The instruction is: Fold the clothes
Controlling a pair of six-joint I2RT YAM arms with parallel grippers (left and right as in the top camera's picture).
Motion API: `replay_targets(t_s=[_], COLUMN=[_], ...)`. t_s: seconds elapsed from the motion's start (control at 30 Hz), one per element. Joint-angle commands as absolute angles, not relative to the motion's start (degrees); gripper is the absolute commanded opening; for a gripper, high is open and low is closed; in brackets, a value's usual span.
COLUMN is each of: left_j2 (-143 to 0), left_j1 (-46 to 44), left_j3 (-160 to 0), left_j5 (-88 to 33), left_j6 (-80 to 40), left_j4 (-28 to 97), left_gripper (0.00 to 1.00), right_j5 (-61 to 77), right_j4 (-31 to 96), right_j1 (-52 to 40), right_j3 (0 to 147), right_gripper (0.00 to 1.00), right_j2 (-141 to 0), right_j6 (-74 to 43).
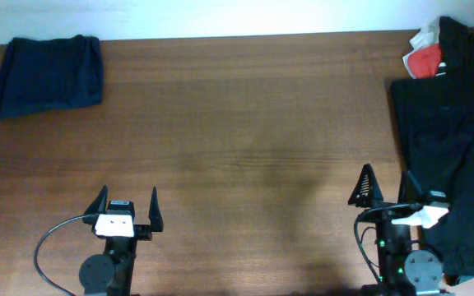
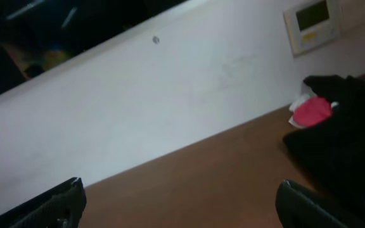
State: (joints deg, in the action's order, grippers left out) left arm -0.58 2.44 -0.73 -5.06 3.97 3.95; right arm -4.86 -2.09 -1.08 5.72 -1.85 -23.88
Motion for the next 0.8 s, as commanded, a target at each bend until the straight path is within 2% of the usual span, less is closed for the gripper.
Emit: replay_targets(t_s=[0.0, 0.1, 0.23, 0.77], left_j2=[-0.30, -0.30, -0.30, -0.30], left_j1=[2.83, 2.83, 2.83, 2.83], left_j3=[-0.49, -0.49, -0.49, -0.49], left_j5=[-4.86, -4.86, -4.86, -4.86], left_j6=[4.82, 4.84, 4.82, 4.84], left_j4=[4.16, 4.16, 4.16, 4.16], left_gripper=[0.99, 0.99, 0.99, 0.99], right_j5=[-3.92, -2.94, 1.41, 1.30], right_j4=[-7.70, -5.39, 2.96, 4.51], right_j1=[-0.78, -1.26, -2.00, -1.85], right_j3=[0.36, 0.32, 0.32, 0.32], right_gripper=[0.99, 0.99, 0.99, 0.99], right_j2=[-0.19, -0.19, -0.19, -0.21], right_j6=[-24.32, -19.33, -4.99, -4.71])
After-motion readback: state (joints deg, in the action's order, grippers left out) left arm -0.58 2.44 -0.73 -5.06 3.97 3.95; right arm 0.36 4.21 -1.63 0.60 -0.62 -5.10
